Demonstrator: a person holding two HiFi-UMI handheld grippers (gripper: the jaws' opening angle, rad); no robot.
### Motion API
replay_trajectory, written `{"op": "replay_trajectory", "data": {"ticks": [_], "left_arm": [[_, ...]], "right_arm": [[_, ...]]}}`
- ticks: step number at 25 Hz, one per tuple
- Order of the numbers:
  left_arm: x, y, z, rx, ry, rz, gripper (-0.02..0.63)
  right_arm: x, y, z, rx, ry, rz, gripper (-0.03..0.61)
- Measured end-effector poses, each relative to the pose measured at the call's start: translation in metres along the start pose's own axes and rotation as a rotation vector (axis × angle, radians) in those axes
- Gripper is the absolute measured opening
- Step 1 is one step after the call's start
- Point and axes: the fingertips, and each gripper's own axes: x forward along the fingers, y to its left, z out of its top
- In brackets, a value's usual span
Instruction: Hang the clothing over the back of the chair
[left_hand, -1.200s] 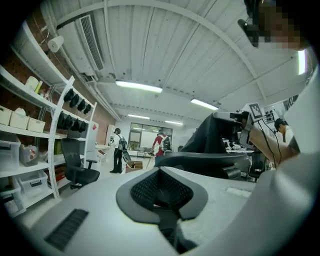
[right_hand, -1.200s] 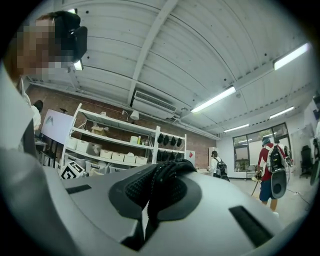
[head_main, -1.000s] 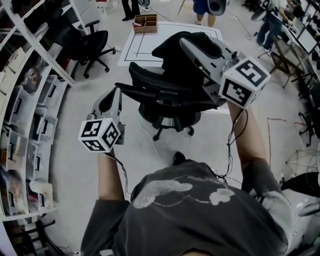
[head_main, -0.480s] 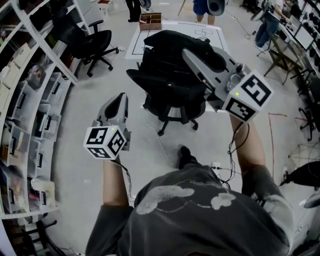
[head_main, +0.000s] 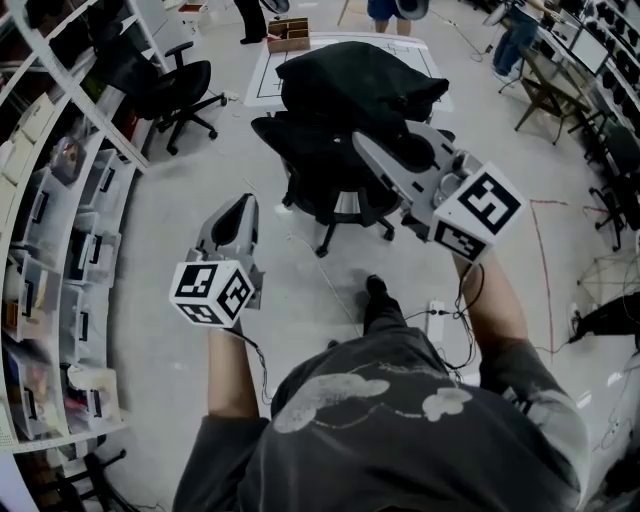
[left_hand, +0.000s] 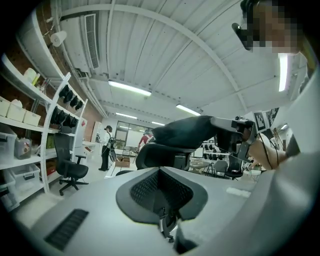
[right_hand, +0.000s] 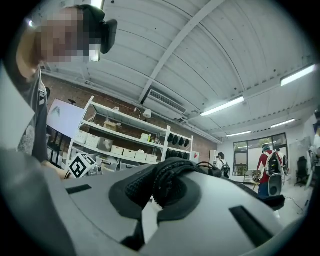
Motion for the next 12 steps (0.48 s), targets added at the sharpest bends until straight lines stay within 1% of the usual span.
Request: {"op": "replay_trajectory", "data": {"ticks": [3, 7, 10, 12], "left_arm": [[-0.01, -0.007, -0.001, -0.005, -0.003, -0.019, 0.002], [-0.021, -0.018, 0.001, -0.014, -0.014, -0.043, 0.002], [-0.027, -0.024, -0.001, -0.026, -0.015, -0.063, 0.002], [-0.03, -0.026, -0.005, -0.031, -0.009, -0.077, 0.002]], "right_arm": [[-0.007, 0.017, 0.0, 0.001, 0.004, -0.008, -0.006], [-0.014, 0.042, -0.002, -0.04, 0.028, -0.007, -0.006], [-0.021, 0.064, -0.01, -0.067, 0.061, -0.019, -0.006], [-0.027, 0.078, -0.018, -0.041, 0.084, -0.031, -0.006]]}}
